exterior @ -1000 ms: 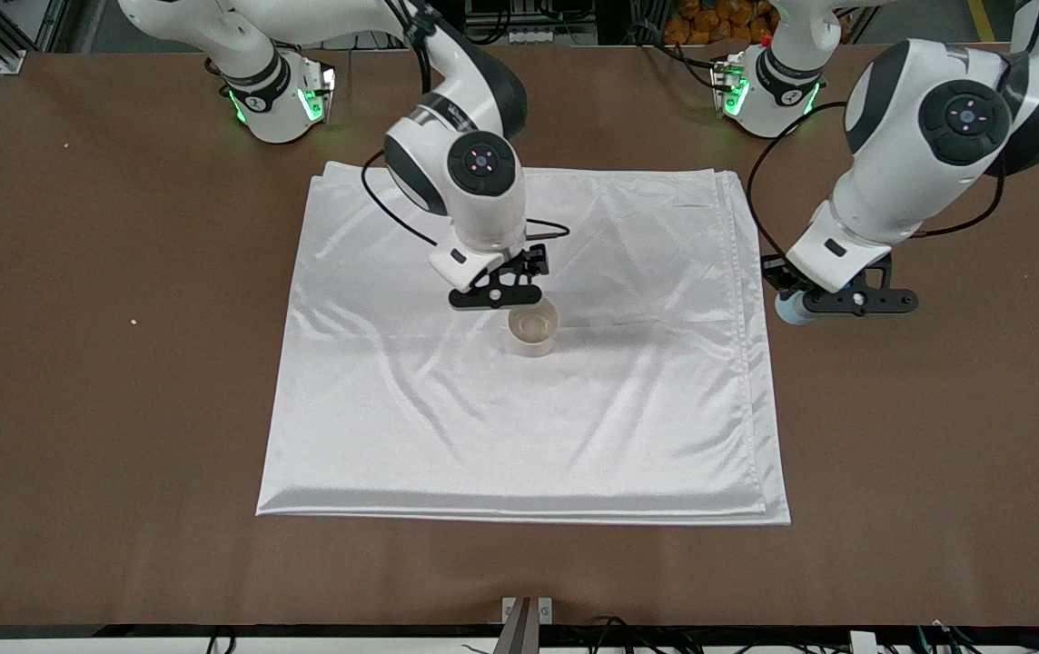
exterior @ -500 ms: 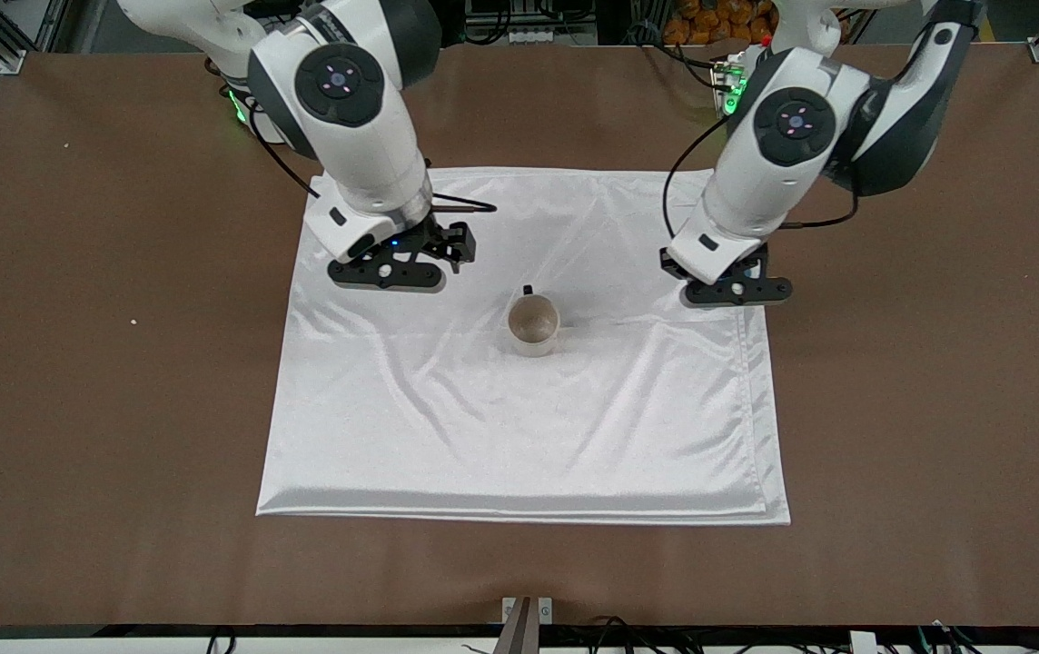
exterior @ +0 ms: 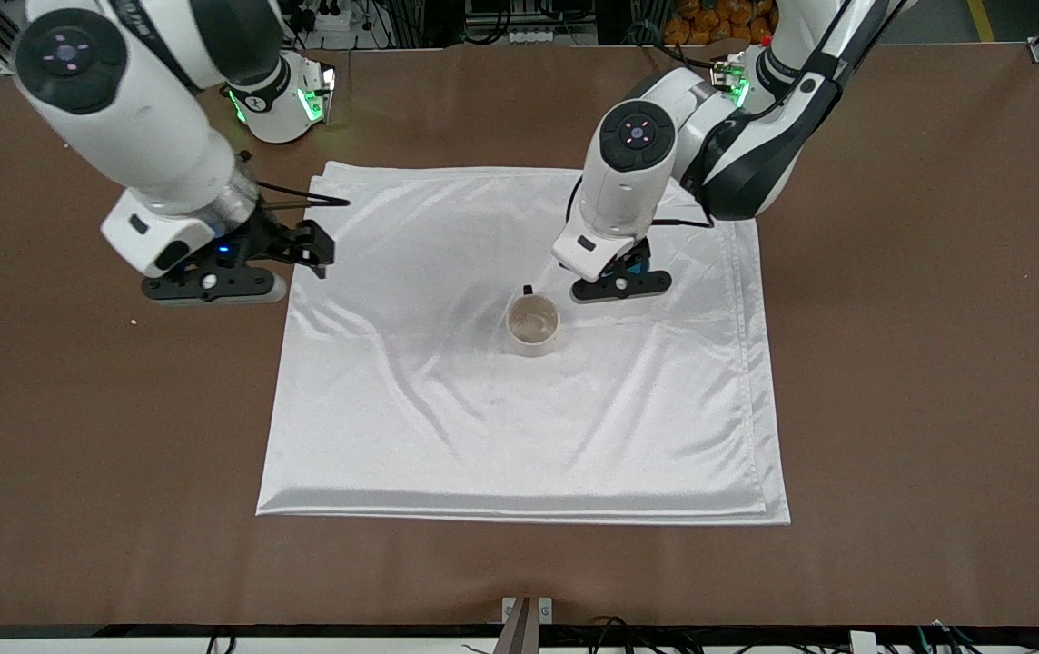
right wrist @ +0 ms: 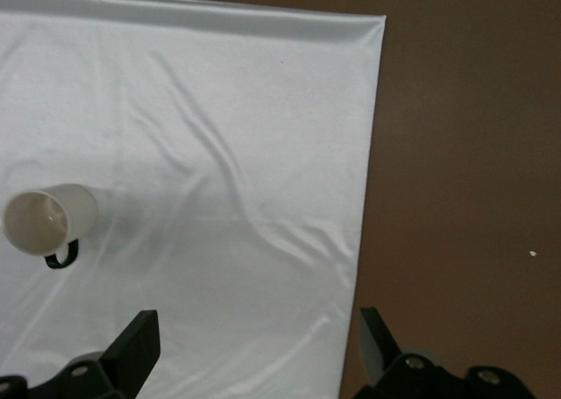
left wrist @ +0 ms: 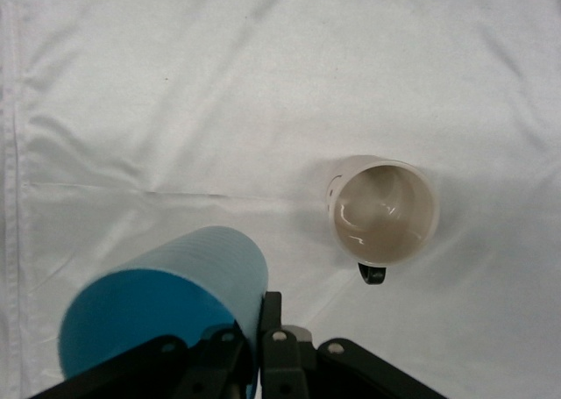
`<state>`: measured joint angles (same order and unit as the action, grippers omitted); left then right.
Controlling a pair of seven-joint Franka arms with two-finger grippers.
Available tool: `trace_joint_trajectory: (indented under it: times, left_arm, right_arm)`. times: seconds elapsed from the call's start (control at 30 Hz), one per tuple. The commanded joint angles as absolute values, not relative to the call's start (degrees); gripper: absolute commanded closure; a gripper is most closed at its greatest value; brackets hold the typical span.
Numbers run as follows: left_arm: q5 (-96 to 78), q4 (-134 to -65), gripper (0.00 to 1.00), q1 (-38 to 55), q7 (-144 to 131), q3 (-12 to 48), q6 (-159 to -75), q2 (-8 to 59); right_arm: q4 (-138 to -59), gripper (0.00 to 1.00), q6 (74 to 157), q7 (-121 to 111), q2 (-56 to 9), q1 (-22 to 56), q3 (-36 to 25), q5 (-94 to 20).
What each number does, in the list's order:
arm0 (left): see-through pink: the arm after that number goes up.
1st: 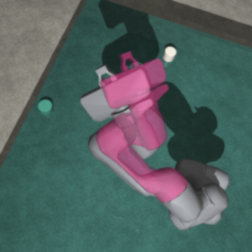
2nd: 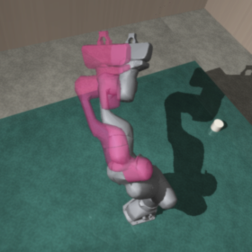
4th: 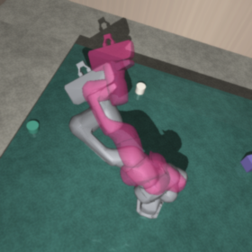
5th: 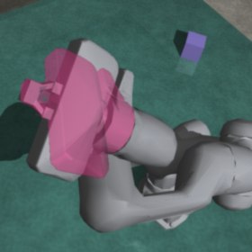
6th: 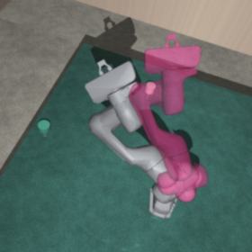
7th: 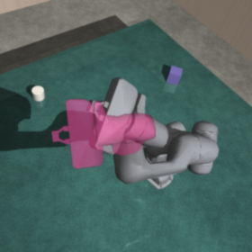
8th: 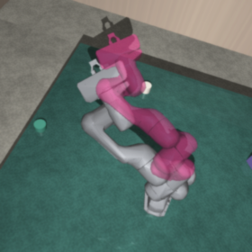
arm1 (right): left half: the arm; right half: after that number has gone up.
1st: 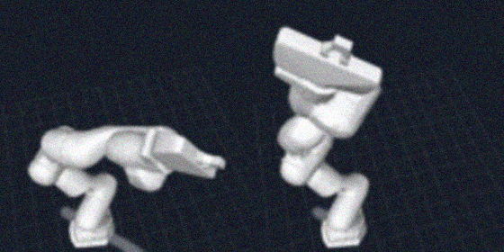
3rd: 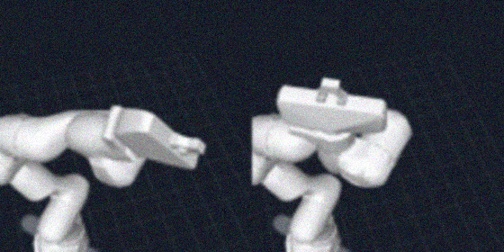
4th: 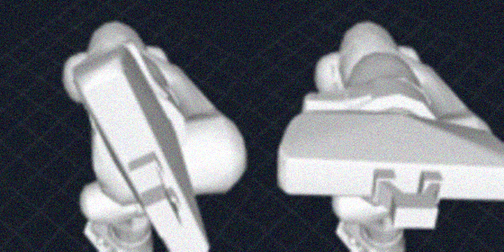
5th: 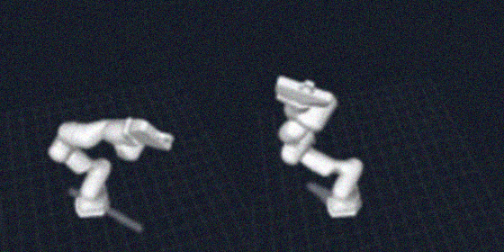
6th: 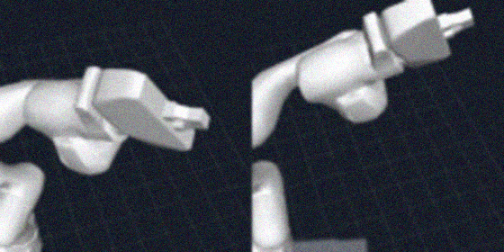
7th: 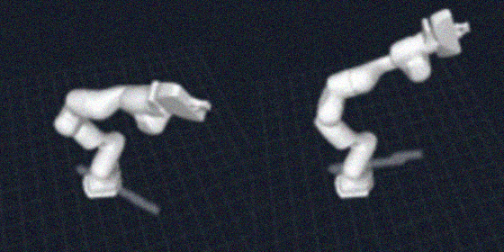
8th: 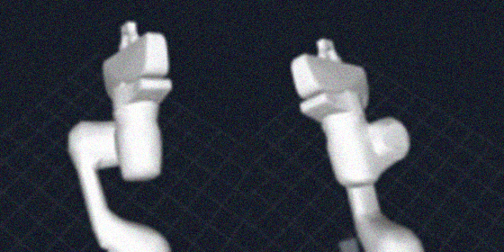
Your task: Place blue cup into white mug on cloth
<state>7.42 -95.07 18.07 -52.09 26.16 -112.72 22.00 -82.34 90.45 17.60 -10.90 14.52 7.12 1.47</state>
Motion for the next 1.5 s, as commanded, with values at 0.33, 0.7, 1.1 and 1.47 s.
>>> trace_joint_trajectory:
  times: [0.33,0.7,1.1,1.47]
  left_arm:
    - [11.87,-82.89,1.00,27.06,-59.32,22.42,-111.88,33.92]
    - [11.34,-78.49,1.00,39.46,-60.64,10.20,-112.94,38.32]
    - [11.07,-76.29,1.00,39.64,-61.17,10.37,-114.61,40.43]
    - [11.07,-73.22,1.00,40.87,-61.96,10.28,-115.75,43.42]
  right_arm:
    - [-79.19,0.00,84.11,11.78,-9.84,0.70,7.91,-0.53]
    - [-78.92,0.00,84.55,12.57,-9.23,0.00,7.91,2.02]
    - [-79.36,0.00,86.22,9.58,-8.26,-1.84,8.09,3.17]
    - [-79.80,0.00,86.40,5.89,-7.65,-4.75,7.91,0.09]
